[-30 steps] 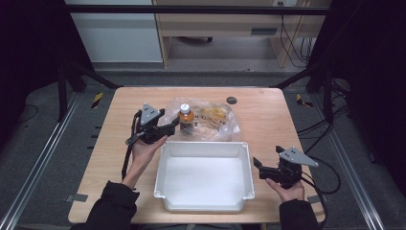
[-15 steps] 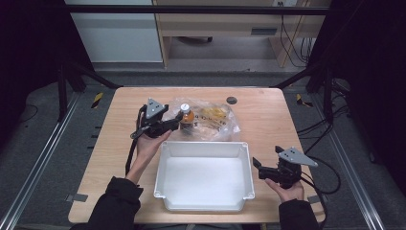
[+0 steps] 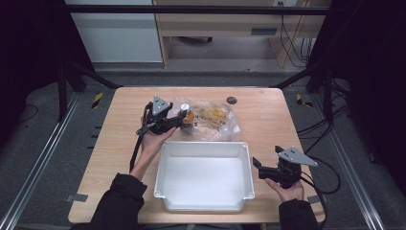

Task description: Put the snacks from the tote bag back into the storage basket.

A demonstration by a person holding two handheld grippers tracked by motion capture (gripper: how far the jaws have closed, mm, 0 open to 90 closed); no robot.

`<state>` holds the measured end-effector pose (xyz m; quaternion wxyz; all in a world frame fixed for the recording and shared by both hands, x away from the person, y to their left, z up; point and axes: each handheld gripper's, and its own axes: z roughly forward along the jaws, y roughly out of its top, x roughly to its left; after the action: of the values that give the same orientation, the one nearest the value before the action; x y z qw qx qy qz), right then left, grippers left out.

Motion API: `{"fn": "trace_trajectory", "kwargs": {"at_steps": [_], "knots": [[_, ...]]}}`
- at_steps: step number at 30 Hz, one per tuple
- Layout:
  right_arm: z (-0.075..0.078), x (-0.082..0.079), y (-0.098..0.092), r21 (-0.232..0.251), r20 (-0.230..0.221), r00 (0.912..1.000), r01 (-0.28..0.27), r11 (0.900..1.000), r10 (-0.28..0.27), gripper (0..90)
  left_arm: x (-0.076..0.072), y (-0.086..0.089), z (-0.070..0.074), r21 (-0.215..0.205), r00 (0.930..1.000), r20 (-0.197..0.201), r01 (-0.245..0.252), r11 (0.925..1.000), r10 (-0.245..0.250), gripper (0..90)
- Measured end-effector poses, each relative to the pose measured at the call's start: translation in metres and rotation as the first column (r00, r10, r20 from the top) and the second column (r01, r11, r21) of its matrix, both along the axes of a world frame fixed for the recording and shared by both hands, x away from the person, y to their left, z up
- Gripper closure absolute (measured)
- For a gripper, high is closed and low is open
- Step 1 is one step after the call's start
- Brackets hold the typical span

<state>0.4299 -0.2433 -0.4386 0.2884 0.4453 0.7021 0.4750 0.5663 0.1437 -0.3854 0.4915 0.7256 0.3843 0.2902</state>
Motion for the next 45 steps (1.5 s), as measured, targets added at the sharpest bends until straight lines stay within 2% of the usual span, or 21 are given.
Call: {"fn": "trace_trajectory", "kwargs": {"at_steps": [15,24,36,45], "knots": [[0.0,0.0,0.0,0.0,0.0,1.0,-0.003,1.0,0.003,6.2,0.014,-0.012,-0.009,0.022,0.9998,-0.02,0.006,0.9997,-0.006,43.8],[0.0,0.0,0.0,0.0,-0.001,1.0,-0.005,1.0,0.005,6.2,0.018,-0.014,-0.014,0.005,0.999,-0.042,0.014,0.9999,-0.013,49.5],[0.0,0.0,0.0,0.0,-0.001,1.0,-0.005,1.0,0.005,6.3,0.02,-0.016,-0.017,-0.006,0.9993,-0.033,0.017,0.9998,-0.018,57.5],[0.0,0.0,0.001,0.0,-0.003,1.0,-0.006,1.0,0.006,6.4,0.02,-0.018,-0.017,-0.004,0.9996,-0.027,0.011,0.9999,-0.011,58.6]]}}
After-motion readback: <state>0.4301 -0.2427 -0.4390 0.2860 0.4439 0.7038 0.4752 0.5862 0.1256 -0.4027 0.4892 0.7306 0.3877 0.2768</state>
